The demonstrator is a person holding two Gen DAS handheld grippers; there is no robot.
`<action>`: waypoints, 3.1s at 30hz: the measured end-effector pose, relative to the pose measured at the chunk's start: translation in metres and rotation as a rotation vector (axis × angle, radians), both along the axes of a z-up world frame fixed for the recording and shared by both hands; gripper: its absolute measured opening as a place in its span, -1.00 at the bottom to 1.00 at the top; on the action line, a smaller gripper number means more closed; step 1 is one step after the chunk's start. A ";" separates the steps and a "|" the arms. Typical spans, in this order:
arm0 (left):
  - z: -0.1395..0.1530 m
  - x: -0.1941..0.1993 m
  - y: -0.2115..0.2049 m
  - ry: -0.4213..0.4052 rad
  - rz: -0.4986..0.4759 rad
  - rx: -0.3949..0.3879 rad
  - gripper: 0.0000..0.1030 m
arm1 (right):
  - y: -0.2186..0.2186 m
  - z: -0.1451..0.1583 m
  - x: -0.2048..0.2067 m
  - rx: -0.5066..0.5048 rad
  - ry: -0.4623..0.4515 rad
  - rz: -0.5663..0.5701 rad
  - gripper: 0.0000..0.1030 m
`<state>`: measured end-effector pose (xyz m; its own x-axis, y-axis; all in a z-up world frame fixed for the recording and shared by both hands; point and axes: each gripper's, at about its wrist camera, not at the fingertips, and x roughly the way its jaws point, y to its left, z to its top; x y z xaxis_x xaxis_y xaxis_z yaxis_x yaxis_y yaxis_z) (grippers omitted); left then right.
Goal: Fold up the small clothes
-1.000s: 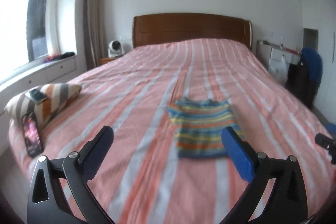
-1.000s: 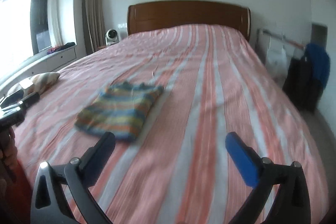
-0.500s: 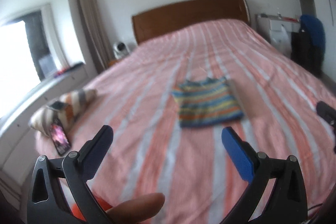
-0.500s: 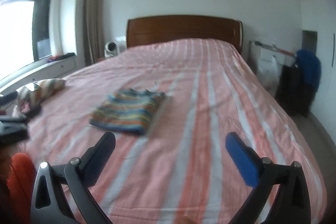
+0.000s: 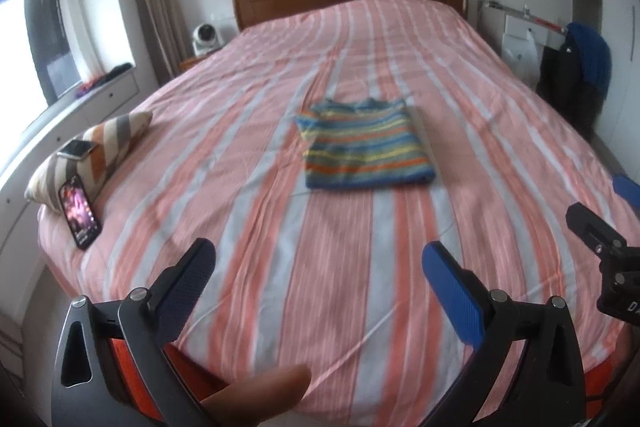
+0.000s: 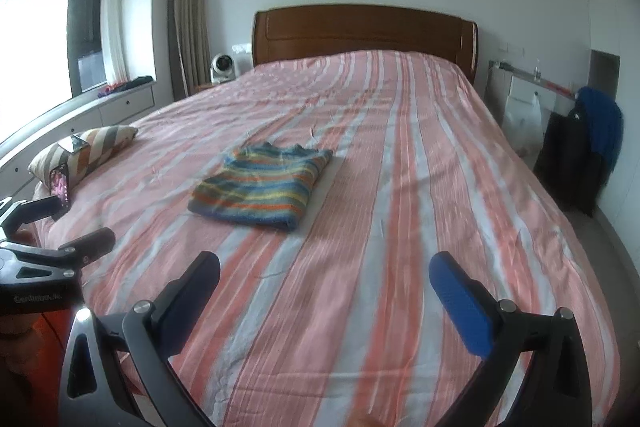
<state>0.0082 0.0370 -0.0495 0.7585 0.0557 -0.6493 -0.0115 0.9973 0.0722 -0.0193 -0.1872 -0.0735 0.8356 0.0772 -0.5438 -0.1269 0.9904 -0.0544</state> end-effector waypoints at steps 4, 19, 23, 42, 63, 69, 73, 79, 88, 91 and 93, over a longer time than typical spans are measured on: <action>-0.002 0.000 -0.002 0.004 0.005 0.017 1.00 | 0.001 -0.007 0.003 -0.018 0.051 -0.027 1.00; 0.044 -0.022 0.015 -0.203 0.004 -0.005 1.00 | -0.007 0.044 -0.015 0.165 -0.081 0.033 0.99; 0.055 -0.023 0.020 -0.187 0.018 -0.016 1.00 | 0.004 0.052 -0.012 0.103 -0.087 0.049 0.99; 0.035 -0.010 0.016 -0.004 0.013 -0.036 1.00 | 0.021 0.048 0.002 0.080 0.065 0.032 1.00; 0.024 -0.005 0.007 0.048 0.029 0.008 0.99 | 0.025 0.027 0.008 0.017 0.157 0.012 1.00; 0.024 -0.005 0.007 0.050 0.029 0.008 0.99 | 0.030 0.027 0.009 0.005 0.166 0.018 1.00; 0.023 -0.004 0.006 0.043 0.035 0.011 0.99 | 0.037 0.032 0.010 -0.019 0.155 0.009 1.00; 0.018 0.002 0.004 0.061 0.047 0.019 0.99 | 0.035 0.031 0.012 -0.033 0.148 -0.040 1.00; 0.017 0.003 0.001 0.076 0.038 0.031 0.99 | 0.037 0.030 0.009 -0.114 0.133 -0.054 1.00; 0.017 0.002 0.001 0.075 0.042 0.030 0.99 | 0.038 0.030 0.008 -0.117 0.131 -0.049 1.00; 0.017 0.003 0.001 0.077 0.043 0.031 0.99 | 0.038 0.030 0.008 -0.121 0.132 -0.051 1.00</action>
<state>0.0112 0.0383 -0.0329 0.7027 0.1080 -0.7033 -0.0474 0.9933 0.1052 -0.0108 -0.1490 -0.0435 0.7578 -0.0360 -0.6515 -0.0904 0.9830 -0.1595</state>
